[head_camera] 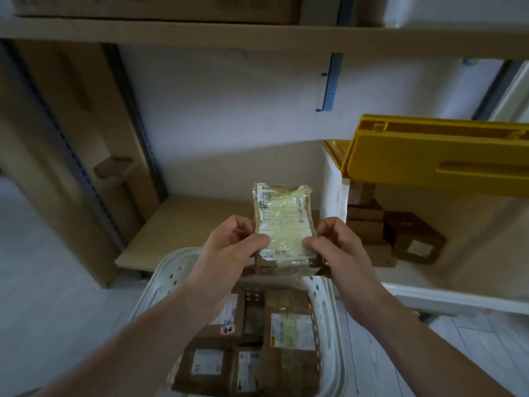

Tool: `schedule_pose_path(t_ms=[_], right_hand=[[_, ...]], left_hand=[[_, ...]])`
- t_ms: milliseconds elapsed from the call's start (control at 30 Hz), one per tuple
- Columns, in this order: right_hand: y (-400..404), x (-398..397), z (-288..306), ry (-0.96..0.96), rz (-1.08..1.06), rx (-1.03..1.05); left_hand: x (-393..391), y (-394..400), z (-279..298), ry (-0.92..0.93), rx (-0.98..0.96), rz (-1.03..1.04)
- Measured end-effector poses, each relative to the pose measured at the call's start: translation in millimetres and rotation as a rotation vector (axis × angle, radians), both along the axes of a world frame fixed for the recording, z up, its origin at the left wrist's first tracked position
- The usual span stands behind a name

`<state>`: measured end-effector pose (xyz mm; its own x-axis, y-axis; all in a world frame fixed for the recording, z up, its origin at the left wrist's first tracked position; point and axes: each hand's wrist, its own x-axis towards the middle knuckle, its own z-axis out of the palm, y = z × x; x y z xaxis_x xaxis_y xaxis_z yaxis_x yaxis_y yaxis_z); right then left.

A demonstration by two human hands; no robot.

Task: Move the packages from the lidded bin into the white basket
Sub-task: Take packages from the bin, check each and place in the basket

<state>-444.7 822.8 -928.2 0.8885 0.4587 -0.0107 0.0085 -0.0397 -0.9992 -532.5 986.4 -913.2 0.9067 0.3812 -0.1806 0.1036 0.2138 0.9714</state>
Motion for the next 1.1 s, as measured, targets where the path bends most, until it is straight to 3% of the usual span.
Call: schedule_pose_path(t_ms=[367, 800, 1100], right_hand=[[63, 9, -5, -0.001, 0.109, -0.003], [76, 14, -13, 0.003, 0.153, 0.033], [72, 16, -18, 0.001, 0.244, 0.022]], left_hand=[[-9, 55, -2, 0.024, 0.145, 0.082], [-11, 80, -18, -0.019, 0.226, 0.068], [-14, 79, -16, -0.059, 0.146, 0.100]])
